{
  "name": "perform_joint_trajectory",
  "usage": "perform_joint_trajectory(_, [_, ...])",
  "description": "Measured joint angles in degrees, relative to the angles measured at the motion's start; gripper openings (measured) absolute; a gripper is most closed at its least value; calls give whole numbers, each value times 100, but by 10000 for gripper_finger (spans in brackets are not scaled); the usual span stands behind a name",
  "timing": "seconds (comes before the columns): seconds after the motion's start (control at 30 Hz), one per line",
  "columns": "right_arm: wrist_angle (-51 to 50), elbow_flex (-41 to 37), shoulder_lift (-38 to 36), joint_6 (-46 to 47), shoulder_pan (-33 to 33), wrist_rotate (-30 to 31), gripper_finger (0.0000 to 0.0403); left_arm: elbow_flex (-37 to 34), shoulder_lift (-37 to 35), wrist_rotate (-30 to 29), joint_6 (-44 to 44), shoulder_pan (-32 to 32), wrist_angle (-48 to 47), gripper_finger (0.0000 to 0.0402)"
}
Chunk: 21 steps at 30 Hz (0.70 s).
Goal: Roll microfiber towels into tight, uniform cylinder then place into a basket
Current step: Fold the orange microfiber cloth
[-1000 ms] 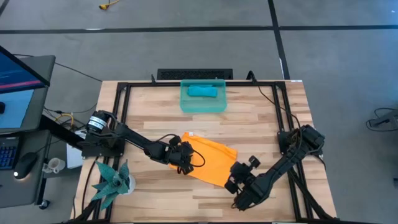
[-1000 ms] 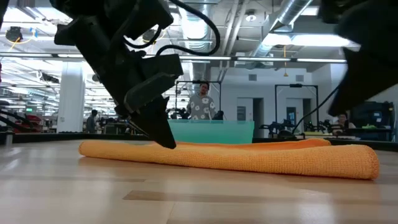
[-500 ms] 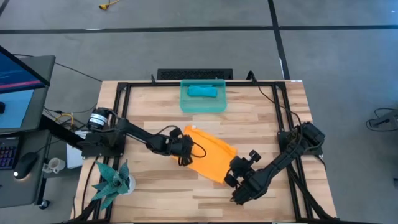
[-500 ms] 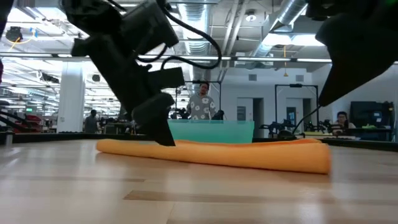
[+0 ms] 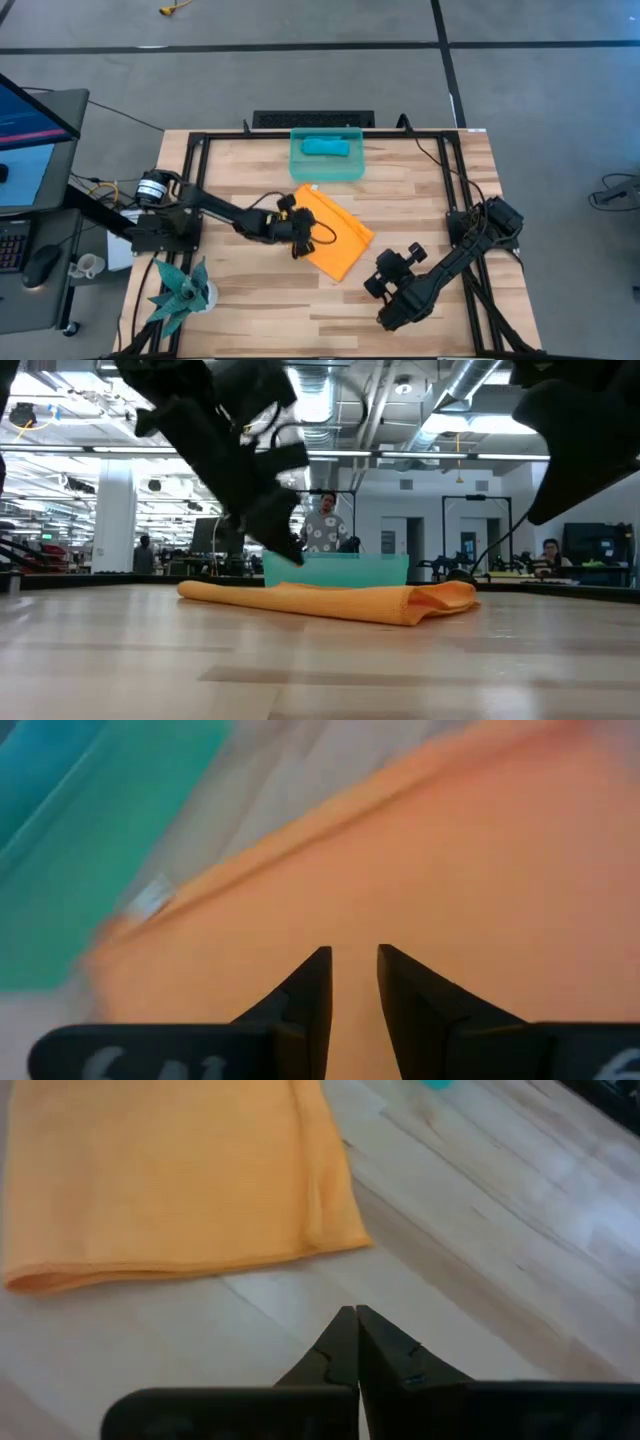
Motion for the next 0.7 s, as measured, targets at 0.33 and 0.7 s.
perform_joint_trajectory(0.33, [161,0,-4,248,126,0,20,220,1182,-5,-69,-1200,2601,75])
perform_joint_trajectory(0.7, [288,2,-7,205,124,1,18,1385,2205,205,-276,-1372,1697,75])
